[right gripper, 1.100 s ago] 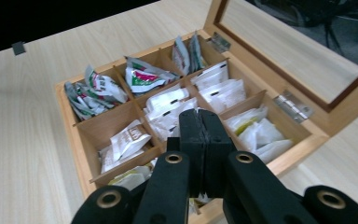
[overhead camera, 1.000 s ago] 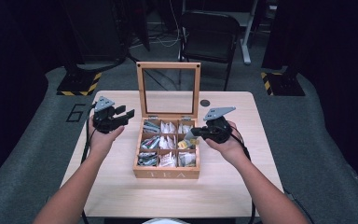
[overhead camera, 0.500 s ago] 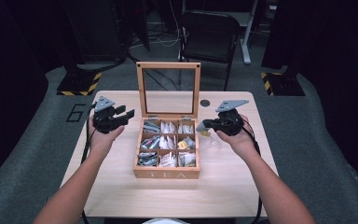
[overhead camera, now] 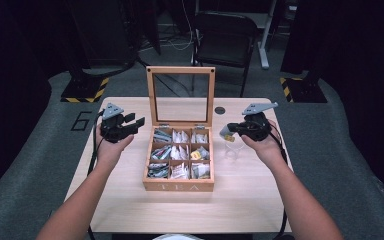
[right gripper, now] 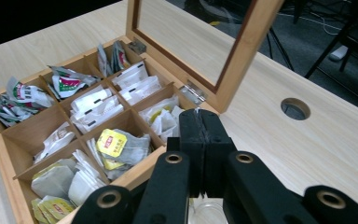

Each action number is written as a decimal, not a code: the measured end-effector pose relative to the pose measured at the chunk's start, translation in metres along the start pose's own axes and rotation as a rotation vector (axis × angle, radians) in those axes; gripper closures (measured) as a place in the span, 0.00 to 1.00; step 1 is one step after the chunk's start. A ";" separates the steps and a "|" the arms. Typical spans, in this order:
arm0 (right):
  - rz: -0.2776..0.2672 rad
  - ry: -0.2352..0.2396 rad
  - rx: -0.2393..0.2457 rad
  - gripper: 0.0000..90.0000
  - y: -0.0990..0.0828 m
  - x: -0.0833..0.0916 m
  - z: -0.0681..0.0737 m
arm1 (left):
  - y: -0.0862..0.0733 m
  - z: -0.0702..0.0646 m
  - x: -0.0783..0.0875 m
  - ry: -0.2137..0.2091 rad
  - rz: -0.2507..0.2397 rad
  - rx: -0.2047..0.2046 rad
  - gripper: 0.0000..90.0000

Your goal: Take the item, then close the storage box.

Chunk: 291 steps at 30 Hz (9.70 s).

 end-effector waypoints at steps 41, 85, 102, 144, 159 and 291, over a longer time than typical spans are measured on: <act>0.087 -0.071 -0.056 0.99 -0.040 -0.020 -0.029 | -0.005 0.004 0.002 0.015 0.003 0.009 0.59; 0.086 -0.061 -0.075 0.93 -0.032 -0.026 -0.025 | -0.006 0.006 0.005 0.018 0.001 0.013 0.59; 0.052 -0.027 -0.032 0.91 0.000 -0.033 -0.014 | -0.006 0.007 0.006 0.015 0.002 0.018 0.59; 0.051 -0.046 -0.046 0.50 0.042 -0.072 -0.029 | -0.006 0.017 0.016 0.031 0.004 0.029 0.57; 0.038 -0.034 -0.044 0.47 0.047 -0.080 -0.045 | -0.007 0.017 0.018 0.038 0.004 0.027 0.57; -0.010 0.004 -0.036 0.76 0.037 -0.078 -0.021 | 0.028 -0.003 -0.031 0.004 0.013 0.013 0.70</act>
Point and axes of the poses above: each handheld gripper's, and its own axes: x roughly backward along the jaws, y roughly out of its top, z roughly to its left, the point moved 4 cm from there along -x, roughly forward along the jaws
